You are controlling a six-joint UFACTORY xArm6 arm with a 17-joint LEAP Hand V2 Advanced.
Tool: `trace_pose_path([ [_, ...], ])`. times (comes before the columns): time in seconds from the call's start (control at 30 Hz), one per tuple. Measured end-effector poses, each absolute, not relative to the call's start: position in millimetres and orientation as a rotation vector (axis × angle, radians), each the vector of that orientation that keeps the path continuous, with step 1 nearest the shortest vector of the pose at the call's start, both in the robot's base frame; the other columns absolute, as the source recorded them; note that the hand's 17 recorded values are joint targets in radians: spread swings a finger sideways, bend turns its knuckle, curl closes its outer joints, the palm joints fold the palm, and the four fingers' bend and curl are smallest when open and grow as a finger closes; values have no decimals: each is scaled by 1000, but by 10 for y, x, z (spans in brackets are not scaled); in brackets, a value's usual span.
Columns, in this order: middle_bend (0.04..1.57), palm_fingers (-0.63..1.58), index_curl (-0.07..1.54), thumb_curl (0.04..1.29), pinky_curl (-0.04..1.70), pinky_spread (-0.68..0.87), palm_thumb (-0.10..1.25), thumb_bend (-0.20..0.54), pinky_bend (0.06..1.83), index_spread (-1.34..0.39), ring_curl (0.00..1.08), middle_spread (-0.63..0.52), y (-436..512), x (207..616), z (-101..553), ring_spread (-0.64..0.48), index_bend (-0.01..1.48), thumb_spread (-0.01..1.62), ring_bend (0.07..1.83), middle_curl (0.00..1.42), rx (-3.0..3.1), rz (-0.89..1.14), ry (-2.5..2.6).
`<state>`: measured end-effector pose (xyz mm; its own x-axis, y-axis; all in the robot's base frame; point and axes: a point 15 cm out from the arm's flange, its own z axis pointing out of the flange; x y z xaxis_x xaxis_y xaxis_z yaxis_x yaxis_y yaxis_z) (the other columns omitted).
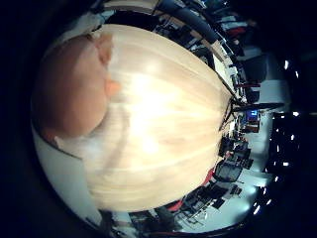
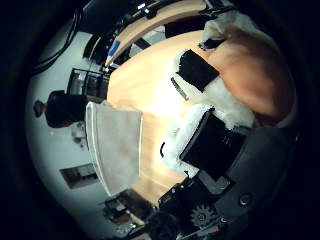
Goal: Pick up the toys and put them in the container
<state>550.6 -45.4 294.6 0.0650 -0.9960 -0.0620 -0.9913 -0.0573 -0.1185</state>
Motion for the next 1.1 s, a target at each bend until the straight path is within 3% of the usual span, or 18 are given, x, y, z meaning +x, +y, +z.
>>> trace_pose_path([
  [0.4, 1216, 1271, 640, 370, 556, -277, 841, -4, 1284, -257, 534, -182, -311, 5254, 3709, -209, 1087, 1320, 1383, 659, -2172, -188, 1975],
  [1.1, 1250, 1264, 633, 412, 591, -279, 882, -9, 1267, -250, 524, -175, 1878, 4339, 4361, -206, 1099, 1339, 1396, 626, -2454, -95, 1524],
])
